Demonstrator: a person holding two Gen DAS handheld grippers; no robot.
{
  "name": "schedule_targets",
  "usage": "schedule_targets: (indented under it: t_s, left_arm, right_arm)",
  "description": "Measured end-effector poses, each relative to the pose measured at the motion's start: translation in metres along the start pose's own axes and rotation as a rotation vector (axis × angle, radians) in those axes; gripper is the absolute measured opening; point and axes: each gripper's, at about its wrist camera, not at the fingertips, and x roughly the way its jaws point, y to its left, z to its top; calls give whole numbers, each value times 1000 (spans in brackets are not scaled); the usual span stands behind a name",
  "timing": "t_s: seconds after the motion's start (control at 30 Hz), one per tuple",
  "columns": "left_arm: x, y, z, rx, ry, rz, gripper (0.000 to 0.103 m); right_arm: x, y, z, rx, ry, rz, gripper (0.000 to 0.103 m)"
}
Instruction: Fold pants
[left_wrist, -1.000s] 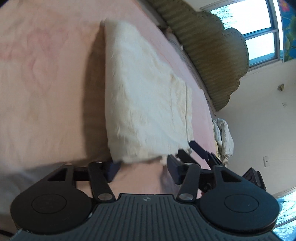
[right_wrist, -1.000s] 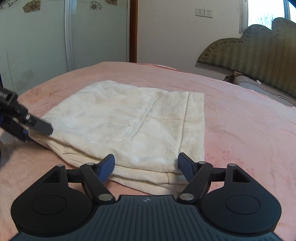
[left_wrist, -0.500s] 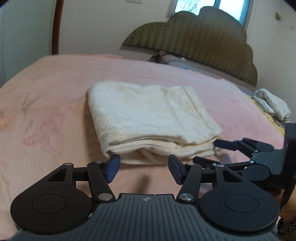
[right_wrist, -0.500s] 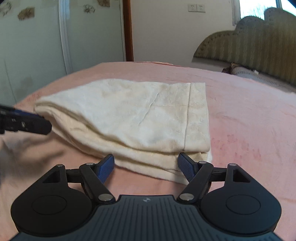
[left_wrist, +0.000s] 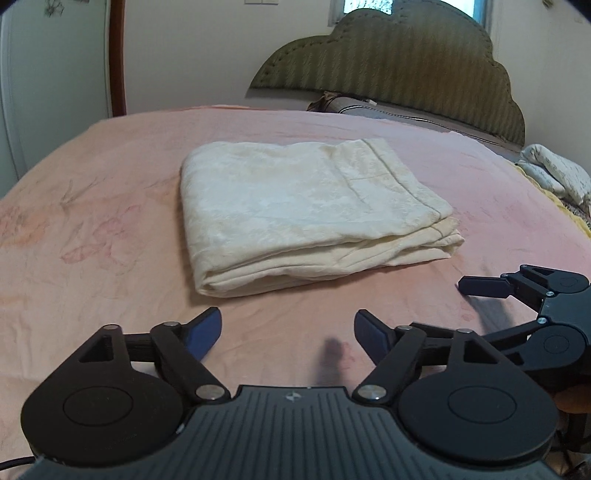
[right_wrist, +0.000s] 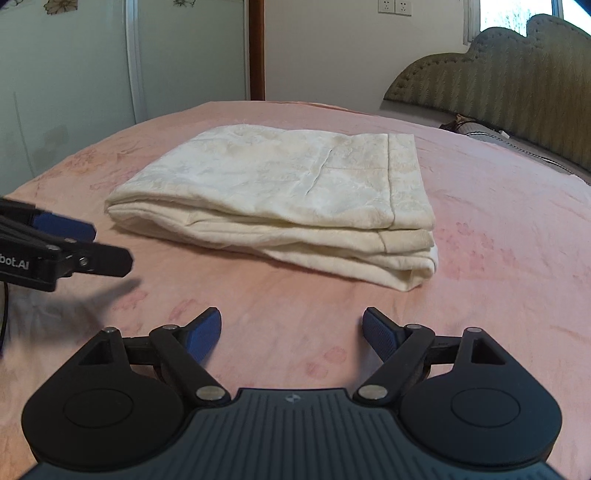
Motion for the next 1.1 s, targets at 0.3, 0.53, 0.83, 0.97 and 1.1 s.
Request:
schedule_targets:
  t_s: [0.3,0.53,0.83,0.97,1.1]
  left_arm:
    - [12,-14,-7,4,22,16,87]
    - [16,-13,-11,-4,33,35,91]
    - [16,-8,-15,-42,9,67,98]
    - [18,-3,-19,-54,-15,113,103]
    - [18,2,-24,-59,-35,129,103]
  right_arm:
    - [-8,7,-12,42,28,-47,100]
    - [-8,6,-13,76,56,-76,103]
    - [-6,10,-8,136,106,-122,103]
    - [-3,15,-8,142,87,-156,103]
    - [-3,18,-15,103,13,-158,103]
